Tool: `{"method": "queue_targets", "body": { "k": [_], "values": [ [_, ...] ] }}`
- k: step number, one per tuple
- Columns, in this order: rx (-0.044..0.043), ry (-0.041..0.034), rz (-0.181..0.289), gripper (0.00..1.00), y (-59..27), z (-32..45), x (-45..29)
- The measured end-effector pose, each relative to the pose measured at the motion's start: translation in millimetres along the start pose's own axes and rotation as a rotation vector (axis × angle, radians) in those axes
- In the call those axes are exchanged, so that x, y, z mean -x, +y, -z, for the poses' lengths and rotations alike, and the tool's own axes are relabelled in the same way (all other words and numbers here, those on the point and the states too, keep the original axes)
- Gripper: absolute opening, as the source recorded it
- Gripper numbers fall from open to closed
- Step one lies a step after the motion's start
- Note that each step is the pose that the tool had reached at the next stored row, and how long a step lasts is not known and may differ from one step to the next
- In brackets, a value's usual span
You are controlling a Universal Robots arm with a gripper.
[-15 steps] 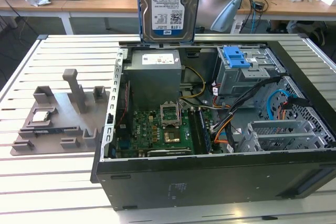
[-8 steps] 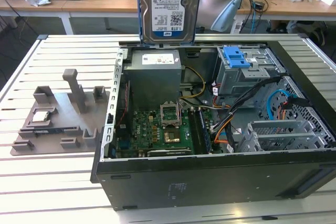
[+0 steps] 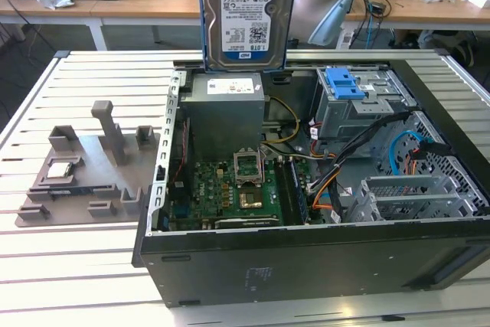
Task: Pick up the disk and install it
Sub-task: 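Pick up the disk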
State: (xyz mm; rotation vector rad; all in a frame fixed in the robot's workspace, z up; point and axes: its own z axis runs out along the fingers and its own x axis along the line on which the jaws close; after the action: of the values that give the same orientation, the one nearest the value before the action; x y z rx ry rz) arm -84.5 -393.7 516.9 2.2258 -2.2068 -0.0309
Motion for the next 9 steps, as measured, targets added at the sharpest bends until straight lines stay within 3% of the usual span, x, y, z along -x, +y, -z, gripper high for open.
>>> {"method": "queue_targets", "body": {
  "k": [9],
  "values": [
    [0.0, 0.0001, 0.0, 0.36, 0.0, -0.6, -7.0]
  ]
}}
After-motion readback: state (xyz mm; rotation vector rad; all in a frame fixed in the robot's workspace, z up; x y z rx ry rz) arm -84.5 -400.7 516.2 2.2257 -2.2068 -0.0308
